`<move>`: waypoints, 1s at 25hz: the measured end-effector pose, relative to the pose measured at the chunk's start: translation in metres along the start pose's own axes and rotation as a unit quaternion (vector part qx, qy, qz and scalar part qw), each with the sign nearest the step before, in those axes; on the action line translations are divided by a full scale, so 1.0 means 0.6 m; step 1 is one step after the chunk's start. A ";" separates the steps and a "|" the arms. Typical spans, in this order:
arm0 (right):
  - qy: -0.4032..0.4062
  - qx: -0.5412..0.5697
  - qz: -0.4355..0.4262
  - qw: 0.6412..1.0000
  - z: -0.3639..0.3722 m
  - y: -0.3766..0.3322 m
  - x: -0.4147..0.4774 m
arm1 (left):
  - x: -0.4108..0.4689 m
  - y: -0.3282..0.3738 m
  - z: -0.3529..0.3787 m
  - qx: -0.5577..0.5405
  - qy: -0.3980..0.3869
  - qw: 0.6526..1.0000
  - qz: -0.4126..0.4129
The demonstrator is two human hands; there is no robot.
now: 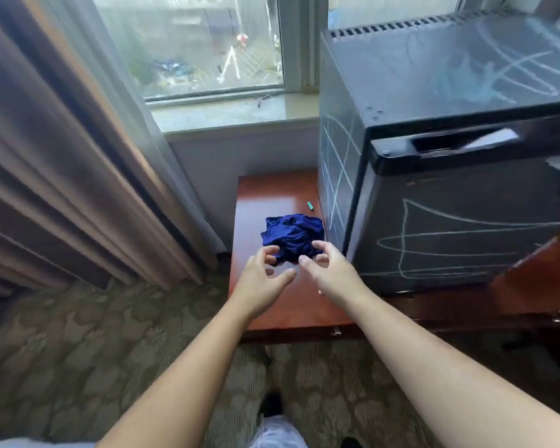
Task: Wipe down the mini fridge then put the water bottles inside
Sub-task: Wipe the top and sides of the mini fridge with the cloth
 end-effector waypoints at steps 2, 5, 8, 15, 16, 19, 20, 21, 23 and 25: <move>0.011 -0.020 0.020 1.000 0.027 -0.009 0.077 | 0.096 -0.022 0.005 0.032 -0.029 0.999 0.010; 0.021 -0.051 0.090 0.994 0.050 0.001 0.172 | 0.223 -0.056 0.021 0.077 -0.086 0.993 0.013; 0.057 -0.044 0.168 0.983 0.058 0.033 0.243 | 0.329 -0.099 0.039 0.121 -0.122 0.985 0.012; 0.103 0.050 0.270 0.956 0.083 0.107 0.343 | 0.451 -0.199 0.108 0.152 -0.183 0.970 -0.050; 0.103 0.079 0.277 0.952 0.090 0.117 0.347 | 0.457 -0.204 0.119 0.157 -0.189 0.968 -0.047; 0.085 0.168 0.302 0.934 0.117 0.131 0.347 | 0.457 -0.218 0.146 0.169 -0.219 0.959 -0.054; 0.078 0.191 0.306 0.929 0.125 0.135 0.345 | 0.454 -0.220 0.146 0.149 -0.224 0.961 -0.056; 0.072 0.207 0.305 0.927 0.133 0.135 0.342 | 0.449 -0.221 0.140 0.114 -0.225 0.966 -0.059; 0.069 0.221 0.288 0.929 0.140 0.123 0.325 | 0.427 -0.221 0.110 0.005 -0.215 0.972 -0.090; 0.067 0.232 0.251 0.937 0.134 0.086 0.293 | 0.396 -0.208 0.062 -0.115 -0.186 0.968 -0.121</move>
Point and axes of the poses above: each hand's wrist, its own x-axis towards the middle knuckle, its own z-axis out of the palm, y = z × x, the point moved 10 cm from there along x, towards the middle knuckle, and after that the axes turned 4 degrees about -x, right-handed, at the moved point
